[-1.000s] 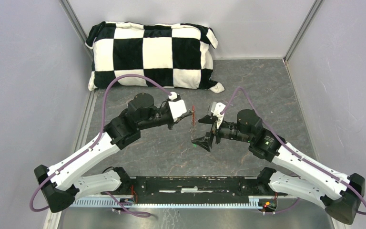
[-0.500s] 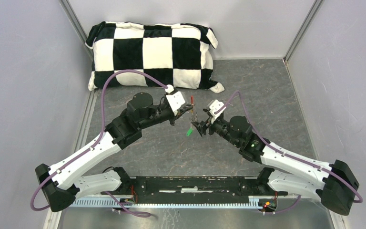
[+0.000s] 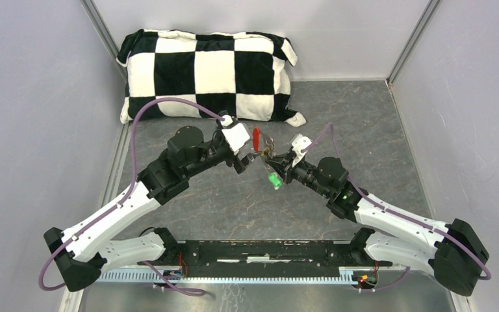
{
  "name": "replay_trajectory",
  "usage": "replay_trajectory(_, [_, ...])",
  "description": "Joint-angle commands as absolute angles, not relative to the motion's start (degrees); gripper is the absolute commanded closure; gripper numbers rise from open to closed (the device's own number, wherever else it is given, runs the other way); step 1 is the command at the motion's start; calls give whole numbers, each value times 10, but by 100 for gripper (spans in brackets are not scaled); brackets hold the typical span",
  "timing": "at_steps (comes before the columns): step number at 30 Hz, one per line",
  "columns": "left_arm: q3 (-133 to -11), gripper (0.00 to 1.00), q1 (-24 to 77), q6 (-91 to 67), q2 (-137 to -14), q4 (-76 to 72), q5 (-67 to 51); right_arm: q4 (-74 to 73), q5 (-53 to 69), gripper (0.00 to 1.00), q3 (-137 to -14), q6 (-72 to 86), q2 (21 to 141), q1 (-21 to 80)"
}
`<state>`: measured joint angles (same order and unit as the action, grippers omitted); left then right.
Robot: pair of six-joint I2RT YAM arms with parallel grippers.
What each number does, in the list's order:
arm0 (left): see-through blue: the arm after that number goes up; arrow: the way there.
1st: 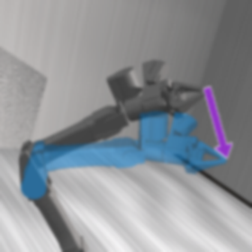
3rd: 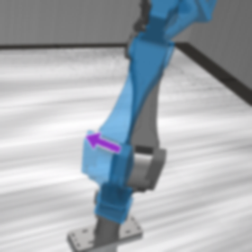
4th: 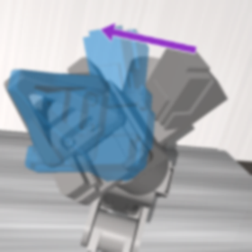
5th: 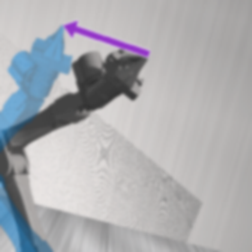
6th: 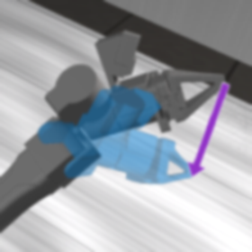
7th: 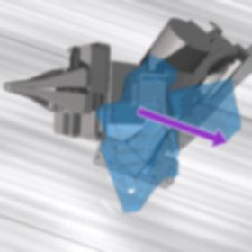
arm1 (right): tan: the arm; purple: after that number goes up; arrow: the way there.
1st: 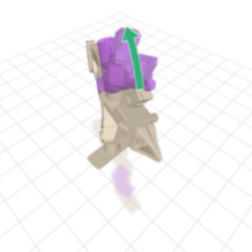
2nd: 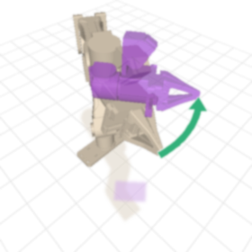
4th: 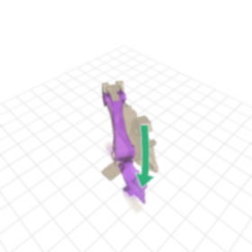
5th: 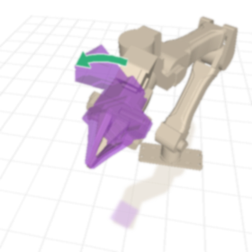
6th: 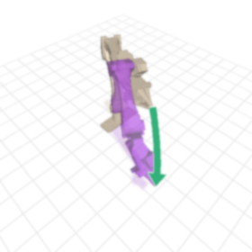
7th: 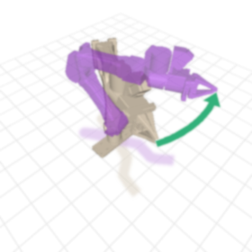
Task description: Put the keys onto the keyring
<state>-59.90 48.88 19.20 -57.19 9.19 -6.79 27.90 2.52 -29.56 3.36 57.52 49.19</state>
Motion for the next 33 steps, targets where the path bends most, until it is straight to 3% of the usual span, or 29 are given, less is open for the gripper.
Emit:
replay_trajectory(1, [-666,0,482,302,-589,159,-4,185,203,100,-351,100,592,464])
replay_trajectory(5, [-727,0,445,305,-618,241,32,153,321,100,-346,150,623,452])
replay_trajectory(12, [-816,0,337,305,-661,371,-36,217,402,100,-295,236,634,429])
replay_trajectory(20, [-780,0,282,276,-679,415,-5,269,449,100,-301,253,754,382])
replay_trajectory(23, [-764,0,224,263,-692,405,-29,283,450,94,-308,249,817,356])
replay_trajectory(29, [-669,0,140,268,-672,333,-98,301,434,77,-334,214,923,308])
replay_trajectory(31, [-631,0,132,269,-662,311,-115,290,422,67,-346,196,947,301])
replay_trajectory(32, [-615,0,130,269,-657,303,-120,278,416,52,-352,186,958,297])
replay_trajectory(33, [-597,0,127,266,-653,295,-125,268,409,19,-357,178,964,295])
